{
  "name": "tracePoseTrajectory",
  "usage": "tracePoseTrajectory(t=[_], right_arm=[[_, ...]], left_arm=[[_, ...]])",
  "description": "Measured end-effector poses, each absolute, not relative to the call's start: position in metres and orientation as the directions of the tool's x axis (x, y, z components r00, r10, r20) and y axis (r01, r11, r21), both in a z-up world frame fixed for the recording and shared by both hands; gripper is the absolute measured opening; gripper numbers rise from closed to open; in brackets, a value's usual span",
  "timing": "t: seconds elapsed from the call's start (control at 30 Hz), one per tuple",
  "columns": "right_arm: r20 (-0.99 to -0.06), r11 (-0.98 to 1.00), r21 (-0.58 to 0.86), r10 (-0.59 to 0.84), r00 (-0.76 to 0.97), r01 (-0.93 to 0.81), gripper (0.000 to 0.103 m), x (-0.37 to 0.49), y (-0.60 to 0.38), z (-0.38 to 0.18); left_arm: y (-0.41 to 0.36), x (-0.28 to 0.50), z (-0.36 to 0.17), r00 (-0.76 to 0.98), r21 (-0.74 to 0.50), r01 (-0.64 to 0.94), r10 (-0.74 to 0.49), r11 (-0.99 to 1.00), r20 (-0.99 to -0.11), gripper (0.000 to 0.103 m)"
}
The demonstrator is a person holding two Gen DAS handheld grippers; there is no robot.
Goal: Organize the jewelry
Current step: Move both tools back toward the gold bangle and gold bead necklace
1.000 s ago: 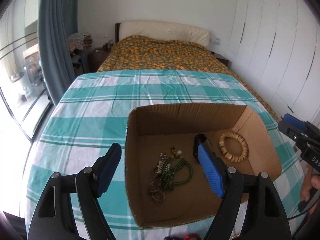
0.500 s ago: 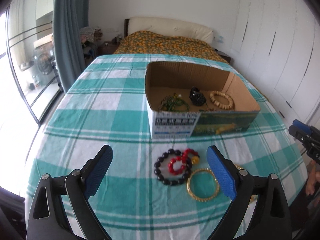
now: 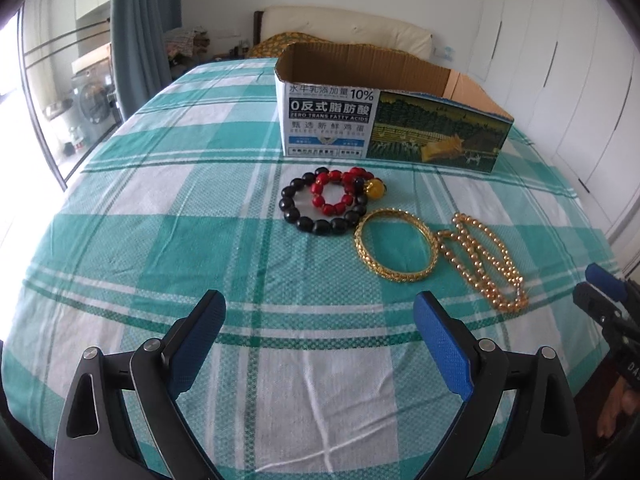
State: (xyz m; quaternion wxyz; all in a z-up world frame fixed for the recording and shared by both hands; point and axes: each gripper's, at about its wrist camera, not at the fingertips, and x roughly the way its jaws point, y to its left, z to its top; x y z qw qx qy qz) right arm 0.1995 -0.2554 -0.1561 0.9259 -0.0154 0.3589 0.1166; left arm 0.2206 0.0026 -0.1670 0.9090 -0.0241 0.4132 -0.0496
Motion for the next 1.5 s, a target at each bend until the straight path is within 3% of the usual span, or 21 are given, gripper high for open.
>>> tracePoseTrajectory(t=[0.57,1.5], right_arm=[[-0.687,0.957,0.059,0.245,0.684,-0.283,0.055,0.186,-0.234,-0.177],[-0.722,0.93,0.03,0.274,0.635,-0.367,0.057,0.206,-0.194,-0.189]], left_arm=[[-0.001,0.219,-0.194,0.631,-0.013,0.057,-0.046,0.998,-0.775,0.098],[-0.002,0.215,-0.195,0.645,-0.011,0.071,-0.055,0.997,-0.762,0.102]])
